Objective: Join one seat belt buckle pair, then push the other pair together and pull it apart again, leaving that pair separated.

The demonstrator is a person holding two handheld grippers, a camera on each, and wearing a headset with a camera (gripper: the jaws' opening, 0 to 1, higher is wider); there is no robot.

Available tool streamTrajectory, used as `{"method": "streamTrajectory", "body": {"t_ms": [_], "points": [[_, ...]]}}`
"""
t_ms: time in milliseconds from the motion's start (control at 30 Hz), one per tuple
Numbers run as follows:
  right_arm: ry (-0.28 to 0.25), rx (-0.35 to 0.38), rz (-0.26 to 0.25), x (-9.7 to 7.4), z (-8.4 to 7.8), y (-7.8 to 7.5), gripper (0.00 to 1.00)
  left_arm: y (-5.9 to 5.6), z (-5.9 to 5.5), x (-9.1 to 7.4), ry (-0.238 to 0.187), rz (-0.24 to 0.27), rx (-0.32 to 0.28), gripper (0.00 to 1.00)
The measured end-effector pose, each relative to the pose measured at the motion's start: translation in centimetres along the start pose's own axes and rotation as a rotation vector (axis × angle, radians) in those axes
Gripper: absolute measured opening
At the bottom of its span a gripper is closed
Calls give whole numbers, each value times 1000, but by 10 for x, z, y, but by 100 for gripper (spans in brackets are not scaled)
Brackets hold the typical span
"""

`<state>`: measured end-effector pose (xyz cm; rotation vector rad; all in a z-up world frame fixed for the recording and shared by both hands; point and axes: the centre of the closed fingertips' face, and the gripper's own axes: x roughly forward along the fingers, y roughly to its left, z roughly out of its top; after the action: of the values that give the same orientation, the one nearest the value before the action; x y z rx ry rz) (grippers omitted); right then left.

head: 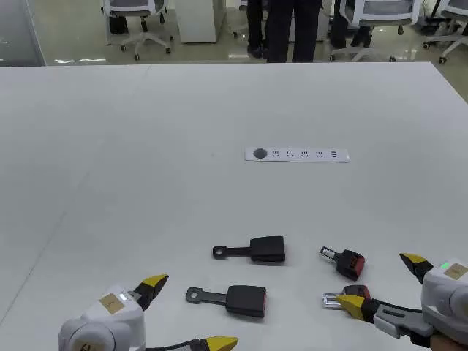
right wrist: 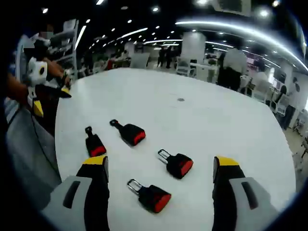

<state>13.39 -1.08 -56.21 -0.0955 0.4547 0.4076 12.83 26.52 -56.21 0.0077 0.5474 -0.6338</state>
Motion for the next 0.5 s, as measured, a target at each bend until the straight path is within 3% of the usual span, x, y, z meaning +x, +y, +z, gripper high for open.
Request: {"method": "streamTrajectory", "body": {"t_ms": [333, 500], "points": [[18, 27, 5, 4, -1, -9, 99, 15, 0, -7, -30, 90, -14, 100], [29, 6, 27, 7, -3, -6, 100, 18, -2, -10, -33, 101, -23, 100]]}}
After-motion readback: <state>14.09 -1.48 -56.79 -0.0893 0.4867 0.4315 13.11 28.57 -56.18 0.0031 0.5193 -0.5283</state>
